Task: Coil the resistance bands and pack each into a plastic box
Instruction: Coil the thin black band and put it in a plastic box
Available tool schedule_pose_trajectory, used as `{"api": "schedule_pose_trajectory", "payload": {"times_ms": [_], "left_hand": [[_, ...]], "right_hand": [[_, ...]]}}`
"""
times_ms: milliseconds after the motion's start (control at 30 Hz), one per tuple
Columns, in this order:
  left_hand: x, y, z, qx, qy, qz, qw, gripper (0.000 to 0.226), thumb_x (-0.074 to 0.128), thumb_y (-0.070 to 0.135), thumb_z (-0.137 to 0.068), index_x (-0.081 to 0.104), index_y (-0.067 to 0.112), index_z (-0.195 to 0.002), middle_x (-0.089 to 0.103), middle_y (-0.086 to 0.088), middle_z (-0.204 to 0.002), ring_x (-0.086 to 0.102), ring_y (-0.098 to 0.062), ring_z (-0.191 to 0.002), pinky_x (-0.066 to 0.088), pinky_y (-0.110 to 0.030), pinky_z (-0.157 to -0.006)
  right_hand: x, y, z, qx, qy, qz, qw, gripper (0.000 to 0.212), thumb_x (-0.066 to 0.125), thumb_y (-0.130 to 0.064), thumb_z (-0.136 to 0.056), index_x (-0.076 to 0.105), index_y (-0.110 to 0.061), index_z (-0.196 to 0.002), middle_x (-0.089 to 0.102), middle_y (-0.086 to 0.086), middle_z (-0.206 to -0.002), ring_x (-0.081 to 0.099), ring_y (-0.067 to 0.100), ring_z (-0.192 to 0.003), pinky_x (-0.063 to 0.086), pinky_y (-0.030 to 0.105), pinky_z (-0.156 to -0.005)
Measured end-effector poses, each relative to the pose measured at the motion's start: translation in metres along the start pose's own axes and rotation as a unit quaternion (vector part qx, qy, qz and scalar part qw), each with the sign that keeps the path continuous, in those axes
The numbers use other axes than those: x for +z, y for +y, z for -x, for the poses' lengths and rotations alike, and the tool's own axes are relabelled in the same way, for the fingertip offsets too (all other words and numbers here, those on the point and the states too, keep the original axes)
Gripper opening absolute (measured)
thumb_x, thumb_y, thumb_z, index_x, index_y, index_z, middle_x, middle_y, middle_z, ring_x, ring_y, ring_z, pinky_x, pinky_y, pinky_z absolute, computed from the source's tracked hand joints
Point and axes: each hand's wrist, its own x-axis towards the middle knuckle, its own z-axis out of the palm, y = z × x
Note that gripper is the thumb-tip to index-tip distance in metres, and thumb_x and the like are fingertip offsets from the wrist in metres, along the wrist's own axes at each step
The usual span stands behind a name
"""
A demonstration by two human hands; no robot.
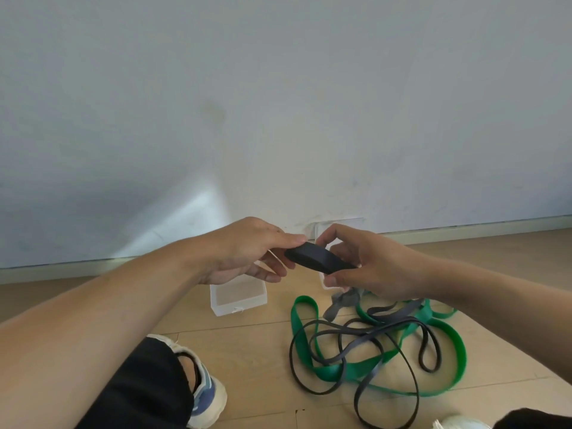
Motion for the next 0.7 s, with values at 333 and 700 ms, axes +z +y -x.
{"api": "schedule_pose_trajectory", "payload": {"times_ms": [333, 700], "left_hand": [[0.013, -0.003, -0.007, 0.087, 0.052, 0.003, 0.995, 0.031, 0.071, 0.041, -0.09, 0.078, 0.011, -0.087, 0.073, 0.003, -0.073, 0.064, -0.009, -0.069, 0.053, -0.024, -0.071], [0.013, 0.0, -0.002, -0.014, -0.025, 0.224, 0.974, 0.047, 0.08, 0.046, -0.064, 0.08, 0.01, -0.094, 0.063, -0.002, -0.083, 0.057, -0.012, -0.067, 0.055, -0.023, -0.063]], "right_hand": [[0.017, -0.012, 0.001, -0.021, 0.192, -0.004, 0.981, 0.036, 0.085, -0.035, -0.078, 0.068, -0.034, -0.109, 0.075, -0.02, -0.1, 0.069, -0.005, -0.096, 0.057, 0.024, -0.092], [0.024, -0.017, 0.0, -0.067, 0.279, -0.091, 0.954, 0.02, 0.079, -0.018, -0.086, 0.076, -0.035, -0.097, 0.077, -0.02, -0.09, 0.072, -0.002, -0.09, 0.055, 0.014, -0.081]]}}
